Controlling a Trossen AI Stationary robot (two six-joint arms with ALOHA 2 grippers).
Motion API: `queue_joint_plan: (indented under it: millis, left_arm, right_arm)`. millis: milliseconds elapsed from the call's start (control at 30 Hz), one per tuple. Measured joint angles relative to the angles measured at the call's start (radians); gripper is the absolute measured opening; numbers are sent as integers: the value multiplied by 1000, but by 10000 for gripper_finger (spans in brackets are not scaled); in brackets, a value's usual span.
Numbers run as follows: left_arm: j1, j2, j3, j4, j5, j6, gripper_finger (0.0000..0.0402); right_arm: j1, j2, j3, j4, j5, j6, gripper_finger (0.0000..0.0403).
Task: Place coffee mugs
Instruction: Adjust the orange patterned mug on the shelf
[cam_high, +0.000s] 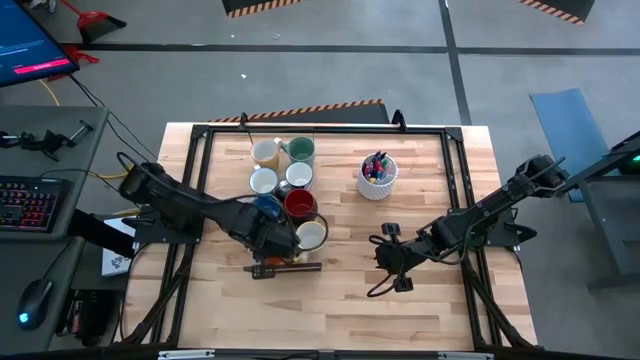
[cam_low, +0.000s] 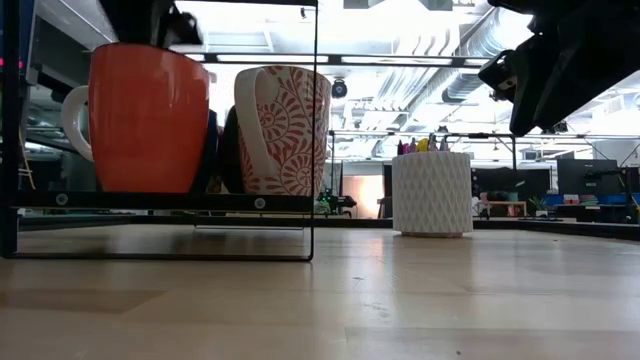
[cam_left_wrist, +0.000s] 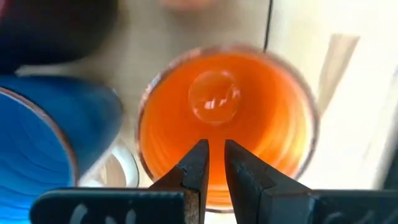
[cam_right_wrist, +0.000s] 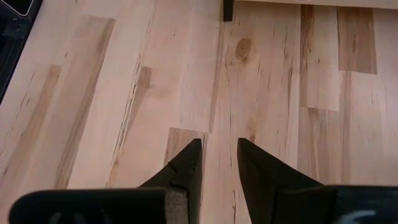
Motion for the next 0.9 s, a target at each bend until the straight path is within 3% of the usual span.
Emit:
queue_joint_plan:
  millis: [167, 367, 467, 667, 900]
  left_arm:
    - [-1, -38, 90, -18, -53, 16, 39]
    - [-18, -97, 154, -87, -157, 45, 39]
    - [-50, -150, 168, -170, -199, 30, 39]
    - [-139, -244, 149, -231, -247, -116, 39]
    - [-257, -278, 142, -296, -298, -248, 39]
  right_arm:
    - [0, 0, 0, 10, 23, -15, 80]
    - [-15, 0, 0, 134, 214, -112, 80]
    - [-44, 2, 0, 144, 243, -123, 80]
    - [-116, 87, 0, 221, 234, -130, 80]
    - [-167, 200, 86, 290, 341, -182, 80]
